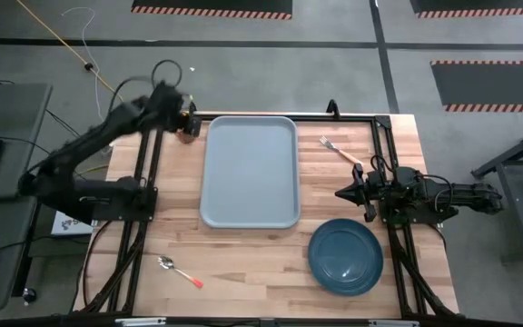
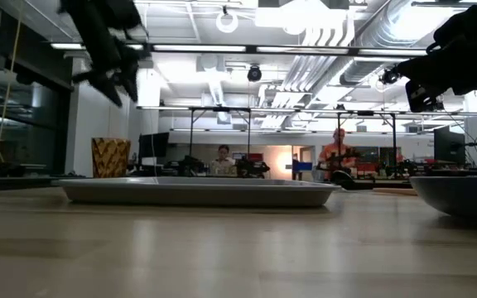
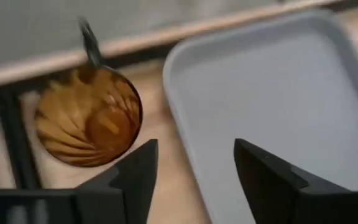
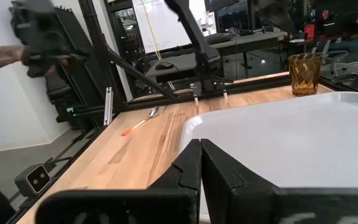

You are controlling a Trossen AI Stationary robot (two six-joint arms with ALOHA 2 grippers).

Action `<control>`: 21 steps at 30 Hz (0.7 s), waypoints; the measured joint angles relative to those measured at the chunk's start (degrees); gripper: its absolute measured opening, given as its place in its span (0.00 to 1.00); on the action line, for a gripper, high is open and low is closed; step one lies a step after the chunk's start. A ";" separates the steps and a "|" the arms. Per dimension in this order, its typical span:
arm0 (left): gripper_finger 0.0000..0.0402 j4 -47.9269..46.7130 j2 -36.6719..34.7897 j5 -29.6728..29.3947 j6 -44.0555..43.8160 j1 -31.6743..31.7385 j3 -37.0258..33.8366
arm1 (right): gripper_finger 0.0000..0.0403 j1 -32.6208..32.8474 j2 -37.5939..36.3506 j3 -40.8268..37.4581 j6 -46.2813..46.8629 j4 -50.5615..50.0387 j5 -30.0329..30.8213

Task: Pick and place plate/cup/fork/spoon on tray
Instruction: Put the transparent brown glass on the top left of the gray tray

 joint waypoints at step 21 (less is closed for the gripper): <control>0.55 -3.58 18.76 -1.59 5.88 7.07 6.30 | 0.00 -0.02 0.00 0.00 0.00 0.00 0.04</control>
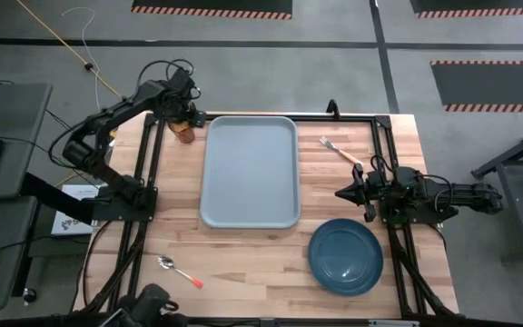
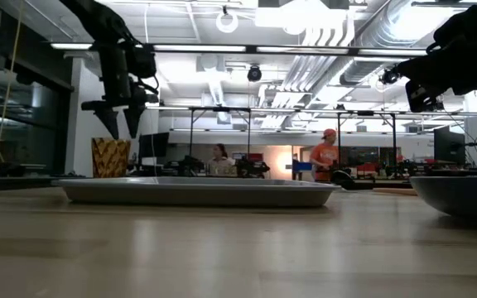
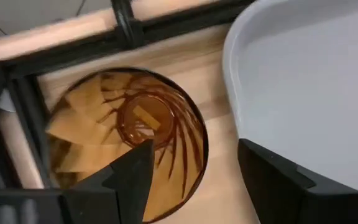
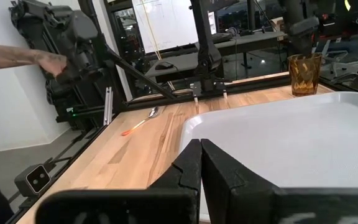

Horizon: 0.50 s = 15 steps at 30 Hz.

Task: Pick and place plate/cup/fork/spoon on tray
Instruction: Put the transparent brown glass on the top left of the gray tray

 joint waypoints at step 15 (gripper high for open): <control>0.53 -0.20 9.67 0.00 2.65 0.04 -0.02 | 0.00 0.02 0.00 0.00 0.00 0.01 0.20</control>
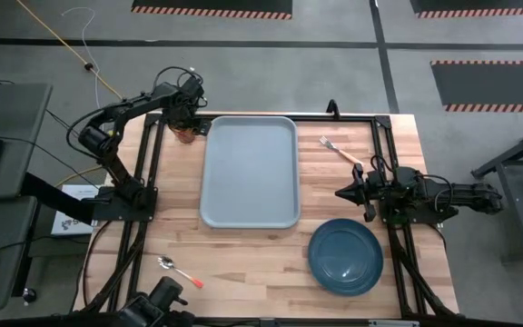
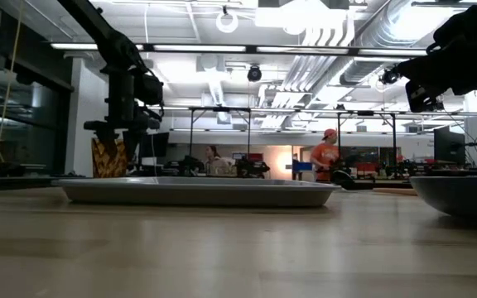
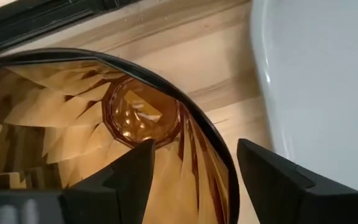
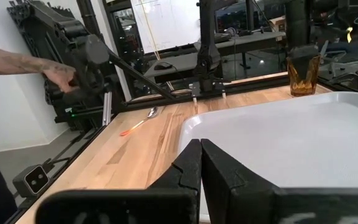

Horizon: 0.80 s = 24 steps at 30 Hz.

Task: Pick and place plate/cup/fork/spoon on tray
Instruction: Put the transparent brown glass on the top left of the gray tray

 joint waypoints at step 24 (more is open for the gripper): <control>0.02 -9.04 -10.79 -3.27 10.61 -2.21 12.33 | 0.00 0.00 -0.02 0.00 0.00 -0.01 -0.28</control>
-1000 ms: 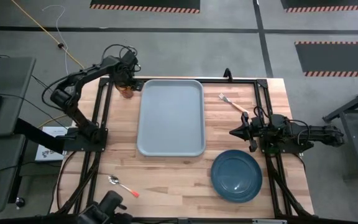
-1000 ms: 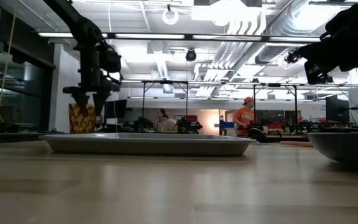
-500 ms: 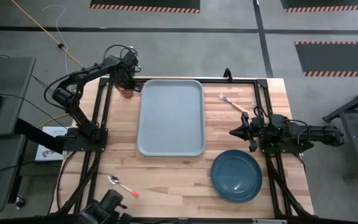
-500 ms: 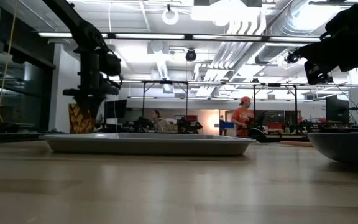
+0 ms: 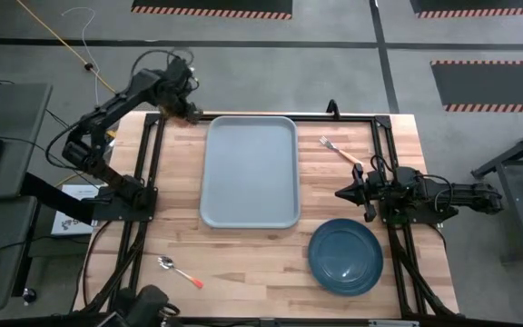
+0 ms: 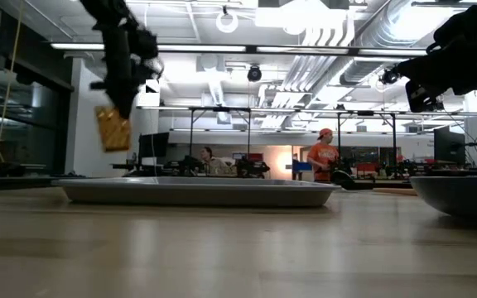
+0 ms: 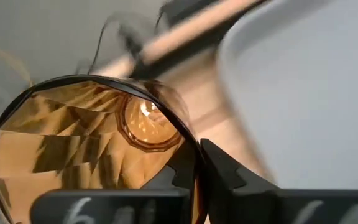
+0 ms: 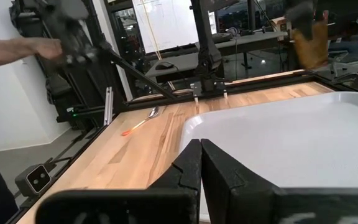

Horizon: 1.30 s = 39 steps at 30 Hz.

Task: Pick and place plate/cup/fork/spoon on tray
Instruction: Put the transparent brown glass on the top left of the gray tray

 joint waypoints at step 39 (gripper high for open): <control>0.02 4.67 24.54 0.67 6.49 -19.86 10.73 | 0.00 -0.02 0.00 -0.01 0.00 0.01 0.15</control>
